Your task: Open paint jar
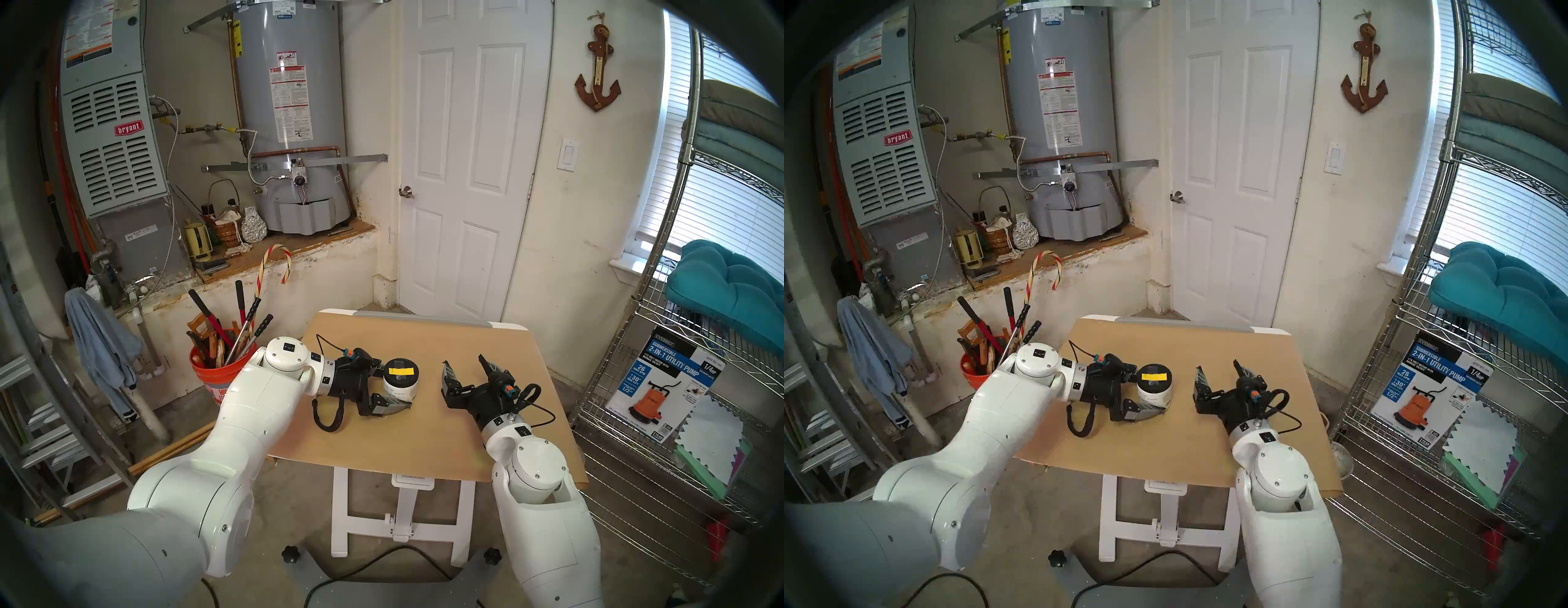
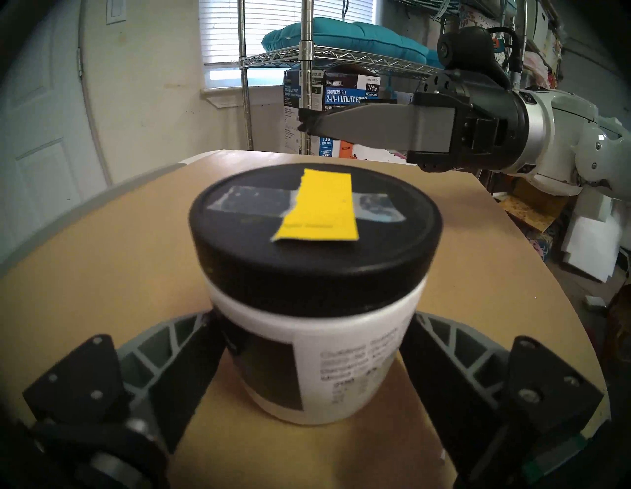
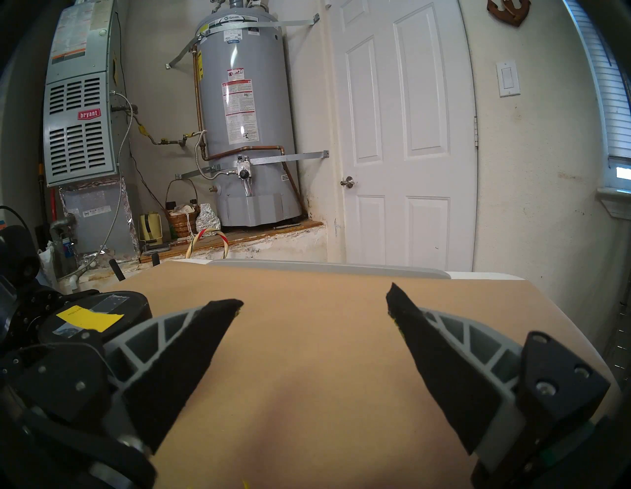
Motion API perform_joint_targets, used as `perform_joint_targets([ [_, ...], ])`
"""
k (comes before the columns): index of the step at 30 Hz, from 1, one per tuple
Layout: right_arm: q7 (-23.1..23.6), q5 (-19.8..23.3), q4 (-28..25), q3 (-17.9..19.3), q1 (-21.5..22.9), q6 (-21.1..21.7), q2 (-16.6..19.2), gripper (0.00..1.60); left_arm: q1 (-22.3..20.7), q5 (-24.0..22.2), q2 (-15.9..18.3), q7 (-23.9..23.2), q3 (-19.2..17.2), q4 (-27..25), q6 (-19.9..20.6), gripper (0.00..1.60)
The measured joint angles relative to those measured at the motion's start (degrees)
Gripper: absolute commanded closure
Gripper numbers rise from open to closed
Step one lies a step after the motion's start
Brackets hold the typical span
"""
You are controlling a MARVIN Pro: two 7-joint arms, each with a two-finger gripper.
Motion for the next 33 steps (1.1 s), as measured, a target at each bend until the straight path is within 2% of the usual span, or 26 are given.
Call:
perform_joint_targets([
  [2, 0.0, 0.0, 0.0, 0.0, 0.0, 0.0, 0.0, 0.0, -0.01, 0.02, -0.04, -0.07, -0.06, 0.02, -0.01, 0.54],
  [4, 0.0, 0.0, 0.0, 0.0, 0.0, 0.0, 0.0, 0.0, -0.01, 0.04, -0.06, -0.12, -0.11, 0.02, -0.01, 0.66],
  [9, 0.0, 0.0, 0.0, 0.0, 0.0, 0.0, 0.0, 0.0, 0.13, 0.05, -0.07, -0.45, -0.29, -0.08, 0.05, 0.66],
  [10, 0.0, 0.0, 0.0, 0.0, 0.0, 0.0, 0.0, 0.0, 0.17, 0.05, -0.07, -0.49, -0.33, -0.12, 0.08, 0.71],
  [11, 0.0, 0.0, 0.0, 0.0, 0.0, 0.0, 0.0, 0.0, 0.21, 0.05, -0.06, -0.53, -0.39, -0.15, 0.11, 0.83],
  [14, 0.12, 0.16, 0.0, 0.02, 0.0, 0.07, 0.0, 0.0, 0.33, 0.05, -0.05, -0.6, -0.52, -0.26, 0.19, 0.77],
  [18, 1.73, 1.27, -0.01, 0.09, 0.09, 0.8, 0.3, 0.0, 0.52, 0.05, 0.0, -0.72, -0.74, -0.49, 0.27, 0.88],
  [19, 2.23, 1.58, -0.07, 0.11, 0.11, 1.2, 0.46, 0.0, 0.55, 0.05, 0.01, -0.76, -0.79, -0.51, 0.28, 1.19],
  [20, 2.74, 1.88, -0.15, 0.15, 0.12, 1.62, 0.63, 0.0, 0.58, 0.05, 0.03, -0.79, -0.83, -0.54, 0.29, 1.39],
  [21, 3.33, 2.15, -0.23, 0.2, 0.15, 2.05, 0.87, 0.0, 0.6, 0.05, 0.05, -0.86, -0.86, -0.57, 0.3, 1.51],
  [24, 4.78, 2.71, -0.38, 0.34, 0.27, 2.91, 1.6, 0.0, 0.64, 0.05, 0.13, -1.07, -0.95, -0.65, 0.32, 1.36],
  [26, 5.44, 2.92, -0.45, 0.37, 0.36, 3.27, 1.99, 0.0, 0.66, 0.05, 0.16, -1.14, -1.0, -0.67, 0.33, 1.42],
  [28, 5.98, 3.1, -0.6, 0.39, 0.43, 3.59, 2.33, 0.0, 0.68, 0.05, 0.19, -1.18, -1.05, -0.69, 0.33, 1.41],
  [29, 6.21, 3.16, -0.67, 0.39, 0.47, 3.72, 2.47, 0.0, 0.7, 0.05, 0.21, -1.2, -1.08, -0.71, 0.33, 1.6],
  [33, 6.88, 3.39, -0.91, 0.33, 0.55, 3.89, 2.85, 0.0, 0.76, 0.06, 0.25, -1.28, -1.14, -0.82, 0.34, 1.56],
])
